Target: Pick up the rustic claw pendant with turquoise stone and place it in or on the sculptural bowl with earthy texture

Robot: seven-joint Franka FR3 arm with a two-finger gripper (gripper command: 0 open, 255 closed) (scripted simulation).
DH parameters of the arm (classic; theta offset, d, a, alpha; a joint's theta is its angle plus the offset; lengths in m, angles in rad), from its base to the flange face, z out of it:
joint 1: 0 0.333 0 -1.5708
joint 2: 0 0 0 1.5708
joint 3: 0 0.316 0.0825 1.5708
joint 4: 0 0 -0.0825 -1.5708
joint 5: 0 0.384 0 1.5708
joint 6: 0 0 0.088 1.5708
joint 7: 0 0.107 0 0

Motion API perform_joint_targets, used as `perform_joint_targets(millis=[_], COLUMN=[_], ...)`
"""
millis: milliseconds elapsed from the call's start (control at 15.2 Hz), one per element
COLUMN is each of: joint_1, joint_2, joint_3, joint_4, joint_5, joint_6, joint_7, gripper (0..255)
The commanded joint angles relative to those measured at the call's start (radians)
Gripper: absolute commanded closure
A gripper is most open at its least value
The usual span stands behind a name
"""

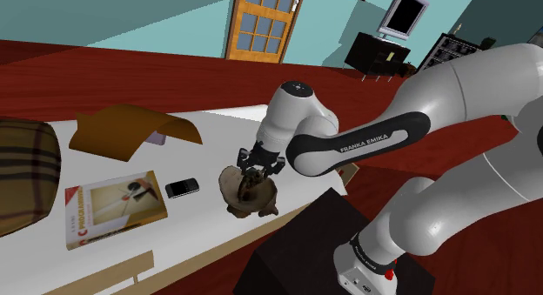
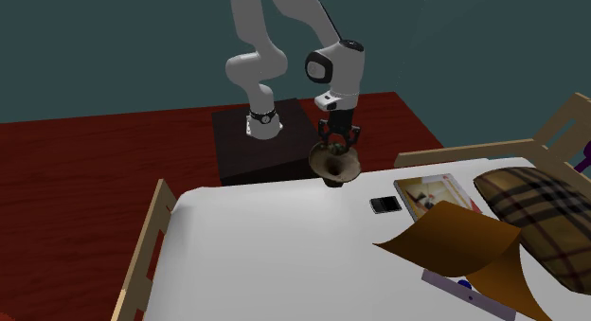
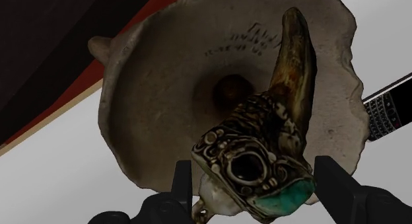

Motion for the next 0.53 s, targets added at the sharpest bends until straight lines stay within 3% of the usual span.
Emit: perform_joint_targets(millis=[0,132,198,462], joint_1=[0.000,0.000,0.000,0.000], joint_2=[0.001,0.001,0.001,0.001], joint_3=[0.000,0.000,0.000,0.000], joint_4=[0.000,0.000,0.000,0.000], joint_5=[0.000,0.000,0.000,0.000], joint_6=[0.001,0.001,0.001,0.001], joint_7=[0.001,0.001,0.001,0.001], gripper=[255,255,0,0])
